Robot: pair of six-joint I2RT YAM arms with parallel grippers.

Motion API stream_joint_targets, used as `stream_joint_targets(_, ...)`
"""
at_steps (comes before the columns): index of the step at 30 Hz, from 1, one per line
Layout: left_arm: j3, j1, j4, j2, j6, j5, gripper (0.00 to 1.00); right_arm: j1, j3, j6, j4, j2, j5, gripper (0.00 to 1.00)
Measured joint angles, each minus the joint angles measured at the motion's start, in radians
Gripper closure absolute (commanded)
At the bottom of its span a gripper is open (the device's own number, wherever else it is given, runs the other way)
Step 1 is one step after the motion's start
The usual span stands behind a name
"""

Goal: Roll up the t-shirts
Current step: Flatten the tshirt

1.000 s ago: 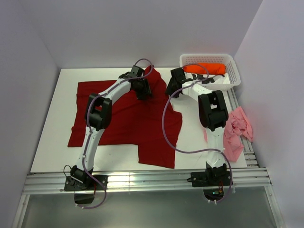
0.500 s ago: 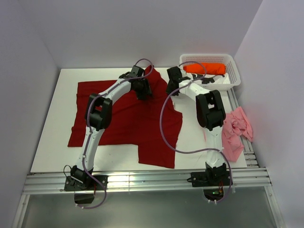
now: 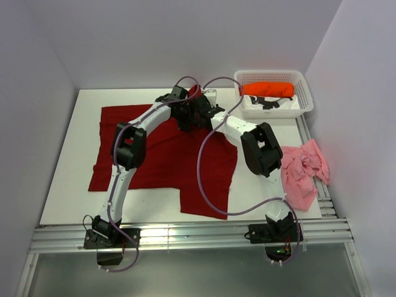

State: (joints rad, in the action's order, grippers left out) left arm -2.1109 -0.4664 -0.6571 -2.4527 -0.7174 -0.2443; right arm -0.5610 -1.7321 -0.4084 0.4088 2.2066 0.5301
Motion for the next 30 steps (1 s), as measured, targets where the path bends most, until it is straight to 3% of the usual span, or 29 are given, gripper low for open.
stream_joint_targets(6, 0.0, -0.002, 0.001, 0.0, 0.0, 0.0, 0.46, 0.049, 0.143, -0.009, -0.085, -0.089, -0.151, 0.55)
stream_joint_targets(11, 0.0, -0.002, 0.0, 0.0, 0.0, 0.0, 0.45, 0.178, 0.211, -0.069, -0.165, -0.131, -0.33, 0.57)
stream_joint_targets(15, -0.006, -0.002, -0.006, 0.0, 0.0, 0.003, 0.45, 0.264, 0.219, -0.098, -0.187, -0.132, -0.385, 0.59)
stream_joint_targets(20, -0.029, -0.002, -0.025, 0.0, 0.001, 0.008, 0.45, 0.262, 0.165, -0.113, -0.178, -0.108, -0.425, 0.61)
stream_joint_targets(23, -0.032, -0.002, -0.026, 0.0, 0.002, 0.009, 0.45, 0.252, 0.111, -0.122, -0.18, -0.07, -0.444, 0.67)
stream_joint_targets(27, -0.032, 0.0, -0.029, 0.0, 0.002, 0.011, 0.45, 0.245, 0.084, -0.129, -0.164, -0.028, -0.453, 0.83)
stream_joint_targets(30, -0.032, 0.001, -0.03, 0.0, 0.002, 0.011, 0.45, 0.245, 0.083, -0.14, -0.14, -0.012, -0.444, 0.87)
